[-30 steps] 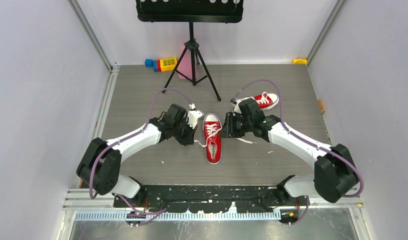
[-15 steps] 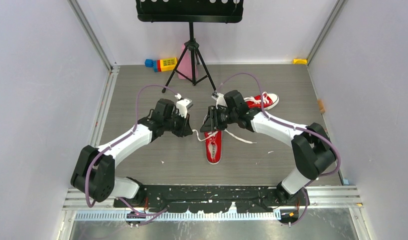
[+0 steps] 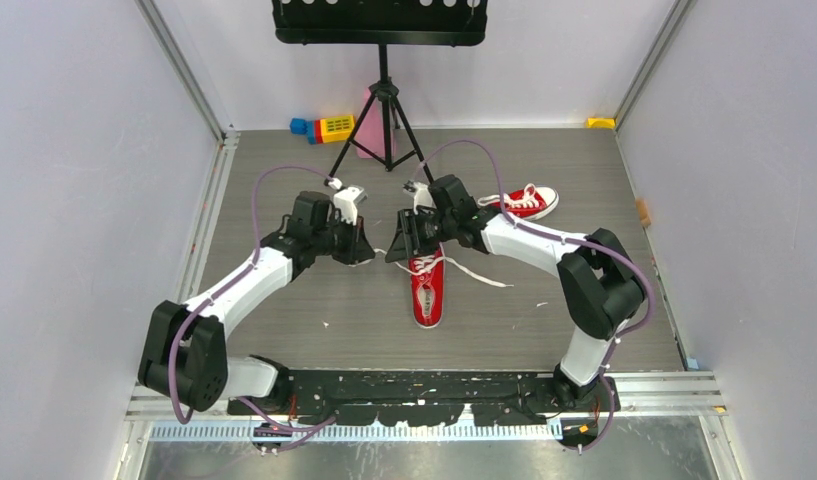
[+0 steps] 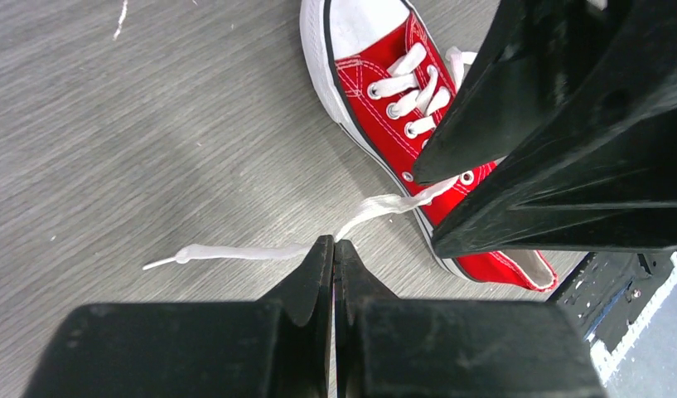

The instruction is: Tie the shoes

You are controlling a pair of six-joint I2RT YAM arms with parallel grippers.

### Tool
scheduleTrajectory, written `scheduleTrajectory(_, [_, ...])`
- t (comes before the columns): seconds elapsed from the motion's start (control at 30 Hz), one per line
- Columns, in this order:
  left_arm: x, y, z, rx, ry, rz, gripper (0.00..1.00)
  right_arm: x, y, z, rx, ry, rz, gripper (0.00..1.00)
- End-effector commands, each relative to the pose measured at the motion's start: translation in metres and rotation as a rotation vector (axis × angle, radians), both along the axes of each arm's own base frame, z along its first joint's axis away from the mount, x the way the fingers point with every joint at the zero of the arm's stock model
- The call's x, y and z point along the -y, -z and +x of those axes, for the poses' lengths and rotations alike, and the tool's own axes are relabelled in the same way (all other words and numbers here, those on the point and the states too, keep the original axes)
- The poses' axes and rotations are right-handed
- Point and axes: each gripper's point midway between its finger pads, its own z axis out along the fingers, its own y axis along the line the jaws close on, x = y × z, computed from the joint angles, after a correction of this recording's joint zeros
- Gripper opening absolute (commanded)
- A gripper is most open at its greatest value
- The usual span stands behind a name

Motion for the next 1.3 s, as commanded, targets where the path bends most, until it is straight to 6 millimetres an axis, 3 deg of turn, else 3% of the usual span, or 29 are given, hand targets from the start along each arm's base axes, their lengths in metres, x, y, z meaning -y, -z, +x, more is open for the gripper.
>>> scheduleTrajectory(0.0, [0.002, -0.026, 0.008, 0.057, -0.003, -0.055, 0.0, -0.014, -0.01, 0.003, 0.063, -0.059, 0.012, 0.49])
scheduleTrajectory(0.1, [0.003, -0.026, 0.008, 0.047, 0.0, -0.059, 0.0, -0.015, -0.005, 0.003, 0.069, -0.069, -0.006, 0.46])
scheduleTrajectory(0.3, [0.003, -0.025, 0.007, 0.037, 0.003, -0.064, 0.0, -0.014, -0.001, 0.006, 0.075, -0.055, -0.023, 0.29])
scheduleTrajectory(0.53, [0.001, -0.026, 0.005, 0.035, -0.002, -0.051, 0.0, -0.011, -0.007, 0.01, 0.095, -0.035, -0.031, 0.13])
scheduleTrajectory(0.67, [-0.002, -0.015, 0.003, 0.002, -0.014, -0.032, 0.0, -0.003, -0.011, 0.016, 0.125, 0.019, -0.06, 0.0])
scheduleTrajectory(0.9, [0.016, 0.02, -0.009, -0.18, 0.059, -0.074, 0.0, 0.01, -0.013, 0.018, 0.132, 0.077, -0.077, 0.0])
scheduleTrajectory(1.23, [0.044, 0.03, -0.012, -0.158, 0.098, -0.108, 0.0, 0.033, -0.017, 0.021, 0.119, 0.149, -0.061, 0.0])
scheduleTrajectory(1.27, [0.043, 0.029, -0.013, -0.136, 0.101, -0.107, 0.04, 0.034, -0.016, 0.019, 0.117, 0.147, -0.061, 0.0])
